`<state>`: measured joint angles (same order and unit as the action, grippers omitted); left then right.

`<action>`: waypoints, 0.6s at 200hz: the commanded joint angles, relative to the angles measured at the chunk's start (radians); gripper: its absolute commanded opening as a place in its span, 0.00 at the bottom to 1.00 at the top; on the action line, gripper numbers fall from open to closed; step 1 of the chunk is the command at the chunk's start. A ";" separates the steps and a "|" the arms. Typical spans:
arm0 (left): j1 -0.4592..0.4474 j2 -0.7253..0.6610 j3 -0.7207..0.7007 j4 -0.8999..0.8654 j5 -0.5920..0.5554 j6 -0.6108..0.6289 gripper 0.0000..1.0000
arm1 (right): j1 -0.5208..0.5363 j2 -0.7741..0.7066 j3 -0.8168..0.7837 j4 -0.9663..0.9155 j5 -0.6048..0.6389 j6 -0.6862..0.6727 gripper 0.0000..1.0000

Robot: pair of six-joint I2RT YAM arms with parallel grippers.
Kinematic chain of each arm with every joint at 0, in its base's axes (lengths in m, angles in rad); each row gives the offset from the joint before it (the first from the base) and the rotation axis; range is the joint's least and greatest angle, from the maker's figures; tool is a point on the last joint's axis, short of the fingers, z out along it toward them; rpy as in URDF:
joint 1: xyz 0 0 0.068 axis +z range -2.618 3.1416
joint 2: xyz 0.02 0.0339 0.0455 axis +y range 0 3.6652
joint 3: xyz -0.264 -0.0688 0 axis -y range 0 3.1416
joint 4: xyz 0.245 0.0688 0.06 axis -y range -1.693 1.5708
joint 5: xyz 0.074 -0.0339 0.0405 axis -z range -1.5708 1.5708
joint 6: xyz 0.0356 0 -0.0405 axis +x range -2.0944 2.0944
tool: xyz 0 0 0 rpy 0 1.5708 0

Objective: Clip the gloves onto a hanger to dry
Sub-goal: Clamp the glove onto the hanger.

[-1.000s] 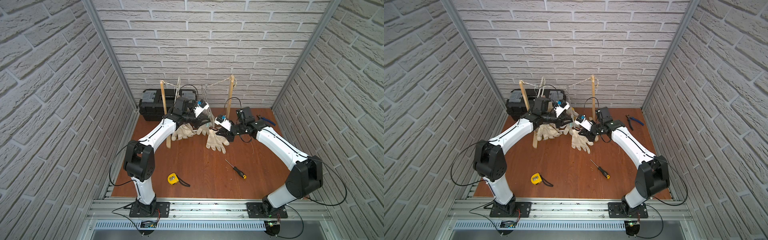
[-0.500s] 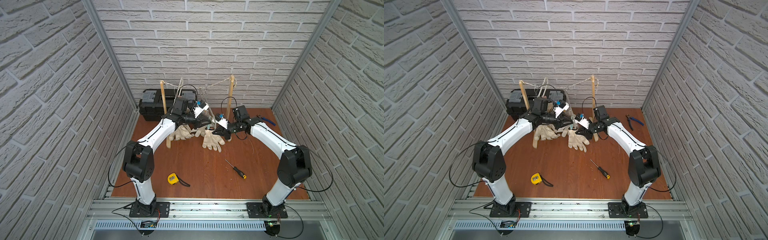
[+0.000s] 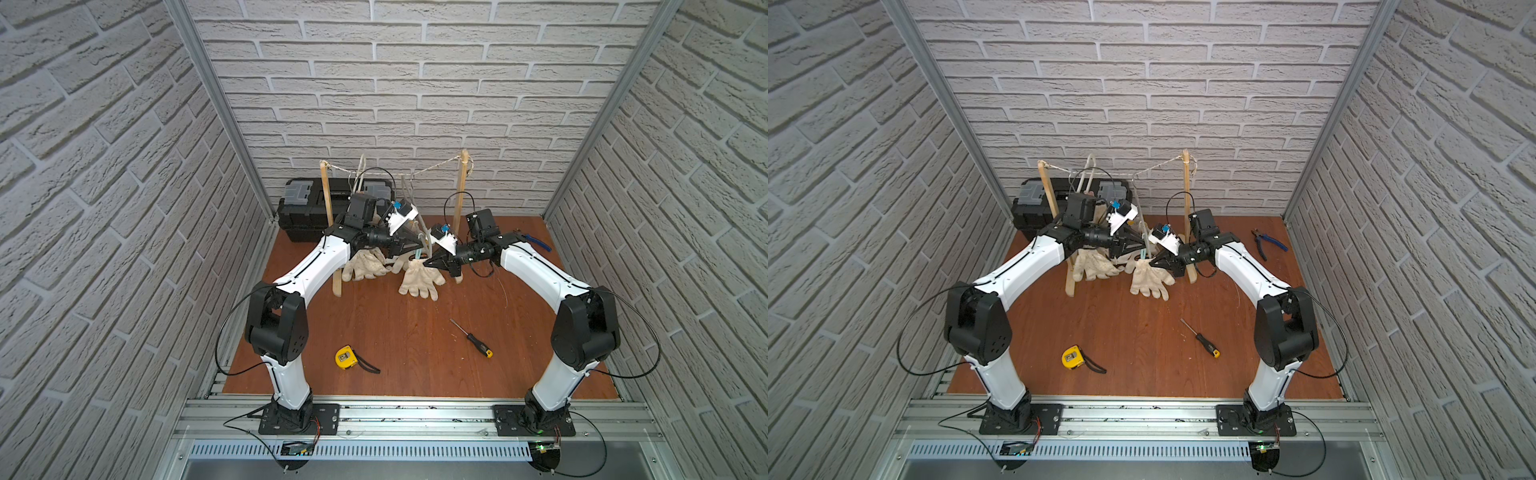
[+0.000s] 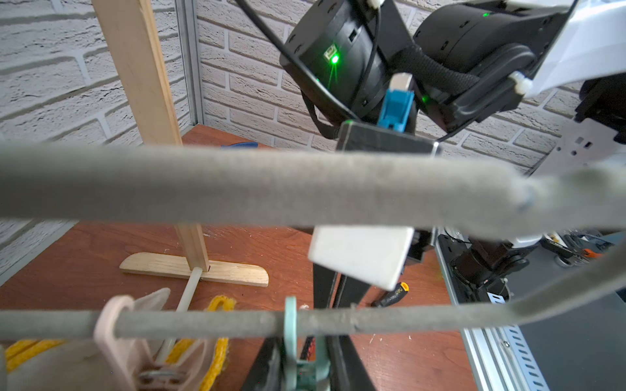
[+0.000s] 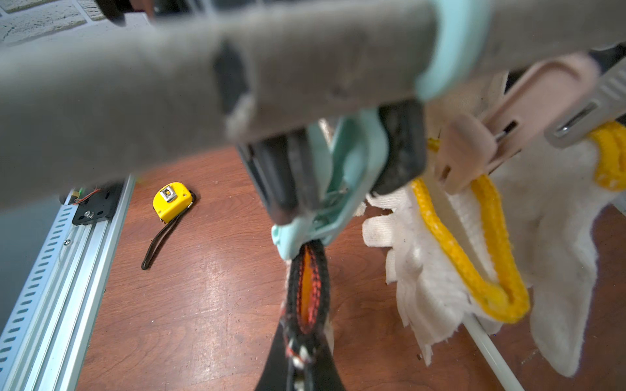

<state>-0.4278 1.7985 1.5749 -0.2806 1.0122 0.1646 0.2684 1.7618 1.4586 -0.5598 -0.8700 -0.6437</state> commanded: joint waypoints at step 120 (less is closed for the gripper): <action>-0.006 0.007 0.008 -0.004 -0.014 0.030 0.28 | -0.020 -0.061 0.010 0.106 -0.097 0.122 0.03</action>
<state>-0.4278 1.7992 1.5829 -0.3042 1.0065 0.1871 0.2546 1.7535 1.4586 -0.5030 -0.9108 -0.5480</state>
